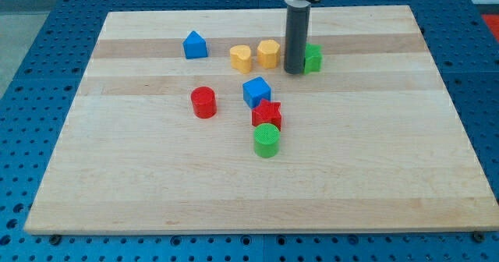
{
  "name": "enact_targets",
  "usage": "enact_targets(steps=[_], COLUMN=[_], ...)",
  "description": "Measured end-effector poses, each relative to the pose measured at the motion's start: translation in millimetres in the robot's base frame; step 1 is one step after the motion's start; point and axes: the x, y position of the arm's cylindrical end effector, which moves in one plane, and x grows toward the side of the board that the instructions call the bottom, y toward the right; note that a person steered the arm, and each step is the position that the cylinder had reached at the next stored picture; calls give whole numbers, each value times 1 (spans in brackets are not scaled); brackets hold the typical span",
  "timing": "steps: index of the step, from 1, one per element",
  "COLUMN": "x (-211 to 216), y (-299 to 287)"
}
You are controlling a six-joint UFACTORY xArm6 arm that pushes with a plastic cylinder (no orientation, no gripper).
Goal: Move the blue cube below the yellow heart
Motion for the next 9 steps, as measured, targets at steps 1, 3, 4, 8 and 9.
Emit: enact_targets(steps=[1,3,4,8,9], x=[0,45,55,74,63], y=[7,7,6,-97,-109])
